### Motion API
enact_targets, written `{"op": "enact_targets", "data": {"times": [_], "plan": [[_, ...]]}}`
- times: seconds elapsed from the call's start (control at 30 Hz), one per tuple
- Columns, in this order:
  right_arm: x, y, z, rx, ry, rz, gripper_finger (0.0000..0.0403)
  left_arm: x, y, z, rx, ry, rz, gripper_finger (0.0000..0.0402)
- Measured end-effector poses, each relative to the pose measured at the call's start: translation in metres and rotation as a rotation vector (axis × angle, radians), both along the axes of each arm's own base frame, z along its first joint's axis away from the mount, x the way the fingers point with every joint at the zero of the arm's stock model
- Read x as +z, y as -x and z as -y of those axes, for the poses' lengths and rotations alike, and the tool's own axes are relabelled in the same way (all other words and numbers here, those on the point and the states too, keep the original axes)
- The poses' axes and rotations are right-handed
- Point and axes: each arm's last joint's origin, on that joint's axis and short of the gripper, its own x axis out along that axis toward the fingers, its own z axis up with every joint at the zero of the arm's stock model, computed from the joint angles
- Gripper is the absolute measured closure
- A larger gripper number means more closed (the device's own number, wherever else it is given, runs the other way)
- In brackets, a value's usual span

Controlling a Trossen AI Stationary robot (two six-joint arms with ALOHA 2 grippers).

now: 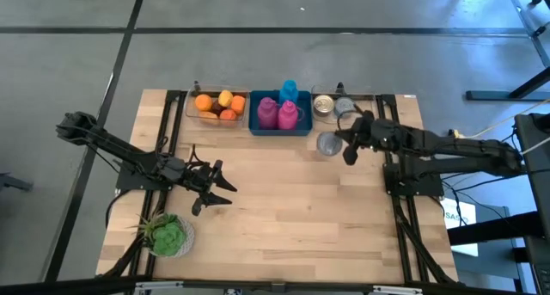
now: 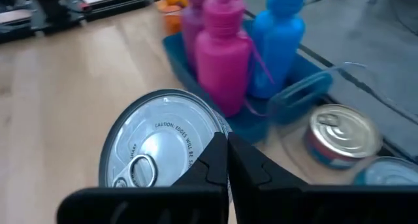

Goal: Pick & Place Food Item
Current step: Put the blue tuna can into the right transparent bin

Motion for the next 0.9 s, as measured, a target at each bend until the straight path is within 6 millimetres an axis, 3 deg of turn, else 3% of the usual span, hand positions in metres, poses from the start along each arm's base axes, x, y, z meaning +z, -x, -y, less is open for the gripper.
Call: {"op": "enact_targets", "data": {"times": [0.57, 0.9], "plan": [[0.004, 0.016, 0.059, -0.231, 0.011, 0.055, 0.0403, 0.000, 0.000, 0.000, -0.001, 0.000, 0.000, 0.0203], [-0.010, 0.015, 0.098, -0.355, -0.029, 0.031, 0.0403, 0.000, 0.000, 0.000, -0.001, 0.000, 0.000, 0.0201]]}}
